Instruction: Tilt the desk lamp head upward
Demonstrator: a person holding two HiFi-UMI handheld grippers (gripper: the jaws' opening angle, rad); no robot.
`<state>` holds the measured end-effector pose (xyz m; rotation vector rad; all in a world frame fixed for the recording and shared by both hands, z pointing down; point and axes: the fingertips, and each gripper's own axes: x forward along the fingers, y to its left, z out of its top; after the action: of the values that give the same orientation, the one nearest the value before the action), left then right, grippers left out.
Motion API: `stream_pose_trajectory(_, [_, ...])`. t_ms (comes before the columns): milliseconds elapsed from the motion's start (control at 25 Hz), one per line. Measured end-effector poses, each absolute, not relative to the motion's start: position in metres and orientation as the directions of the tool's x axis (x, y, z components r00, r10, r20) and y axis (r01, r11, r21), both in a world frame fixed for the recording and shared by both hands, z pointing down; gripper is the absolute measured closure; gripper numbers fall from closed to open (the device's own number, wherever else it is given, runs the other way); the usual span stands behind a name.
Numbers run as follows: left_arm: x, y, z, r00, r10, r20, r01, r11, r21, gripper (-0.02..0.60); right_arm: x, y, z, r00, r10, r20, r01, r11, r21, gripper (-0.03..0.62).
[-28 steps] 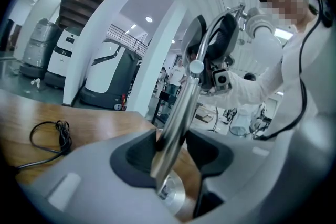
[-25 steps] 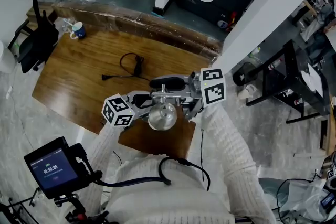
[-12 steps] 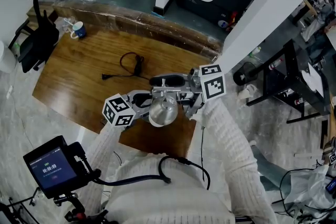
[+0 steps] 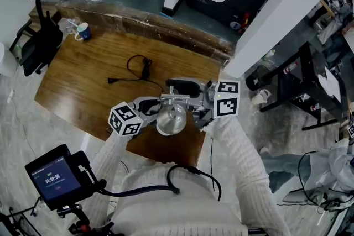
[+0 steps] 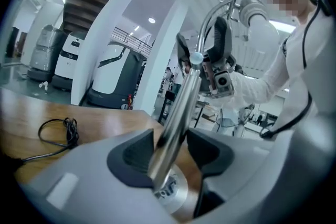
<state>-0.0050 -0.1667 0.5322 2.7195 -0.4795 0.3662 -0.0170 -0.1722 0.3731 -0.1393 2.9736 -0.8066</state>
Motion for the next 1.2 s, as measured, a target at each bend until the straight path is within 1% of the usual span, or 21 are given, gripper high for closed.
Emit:
stream_pose_trajectory(120, [-0.012,-0.168,0.532,0.903,-0.310,0.297,-0.398,-0.864,0.307,0.387,0.004,-0.180,0.375,-0.973,-0.227,-0.047,-0.178,0.862,-0.474,0.336])
stream_pose_trajectory(160, [-0.014,-0.169,0.532,0.901,-0.321,0.293,-0.407,-0.859,0.311,0.386,0.014,-0.183,0.375,-0.954,-0.293,-0.055,-0.239,0.861,-0.448,0.339])
stream_pose_trajectory(200, [-0.016,-0.168,0.531,0.898,-0.332,0.289,-0.417,-0.853,0.314,0.382,0.025,-0.186,0.375,-0.925,-0.374,-0.065,-0.314,0.851,-0.420,0.358])
stream_pose_trajectory(240, [-0.019,-0.166,0.528,0.894,-0.348,0.283,-0.429,-0.846,0.315,0.382,0.037,-0.187,0.375,-0.886,-0.459,-0.071,-0.399,0.831,-0.388,0.417])
stream_pose_trajectory(280, [-0.022,-0.164,0.524,0.887,-0.372,0.275,-0.449,-0.837,0.314,0.382,0.049,-0.185,0.377,-0.840,-0.539,-0.067,-0.487,0.802,-0.347,0.463])
stream_pose_trajectory(360, [-0.030,-0.159,0.513,0.858,-0.446,0.255,-0.509,-0.805,0.306,0.383,0.067,-0.174,0.385,-0.743,-0.669,-0.028,-0.641,0.722,-0.260,0.533])
stream_pose_trajectory(400, [-0.035,-0.156,0.507,0.837,-0.488,0.248,-0.546,-0.780,0.307,0.396,0.072,-0.167,0.391,-0.695,-0.719,-0.002,-0.700,0.677,-0.229,0.564])
stream_pose_trajectory(440, [-0.040,-0.153,0.502,0.812,-0.531,0.244,-0.584,-0.749,0.313,0.437,0.076,-0.158,0.398,-0.653,-0.757,0.023,-0.744,0.634,-0.212,0.577])
stream_pose_trajectory(480, [-0.046,-0.150,0.499,0.785,-0.571,0.238,-0.619,-0.714,0.327,0.500,0.076,-0.150,0.407,-0.621,-0.782,0.047,-0.772,0.601,-0.206,0.595])
stream_pose_trajectory(520, [-0.051,-0.148,0.497,0.761,-0.606,0.229,-0.646,-0.679,0.348,0.554,0.073,-0.142,0.417,-0.602,-0.795,0.069,-0.788,0.579,-0.208,0.595])
stream_pose_trajectory(600, [-0.059,-0.142,0.496,0.731,-0.650,0.206,-0.668,-0.623,0.407,0.572,0.061,-0.128,0.439,-0.585,-0.803,0.112,-0.803,0.554,-0.222,0.595])
stream_pose_trajectory(720, [-0.059,-0.129,0.498,0.698,-0.680,0.226,-0.688,-0.548,0.475,0.572,0.048,-0.112,0.461,-0.555,-0.815,0.165,-0.824,0.512,-0.245,0.595])
stream_pose_trajectory(880, [-0.052,-0.118,0.506,0.632,-0.713,0.302,-0.750,-0.466,0.470,0.572,0.031,-0.103,0.479,-0.585,-0.776,0.234,-0.807,0.530,-0.259,0.595])
stream_pose_trajectory(1040, [-0.042,-0.107,0.516,0.619,-0.701,0.354,-0.776,-0.477,0.412,0.573,0.021,-0.096,0.493,-0.596,-0.751,0.284,-0.802,0.546,-0.242,0.595])
stream_pose_trajectory(1200, [-0.044,-0.086,0.507,0.600,-0.711,0.367,-0.794,-0.474,0.380,0.574,0.021,-0.073,0.489,-0.594,-0.747,0.299,-0.805,0.546,-0.233,0.595])
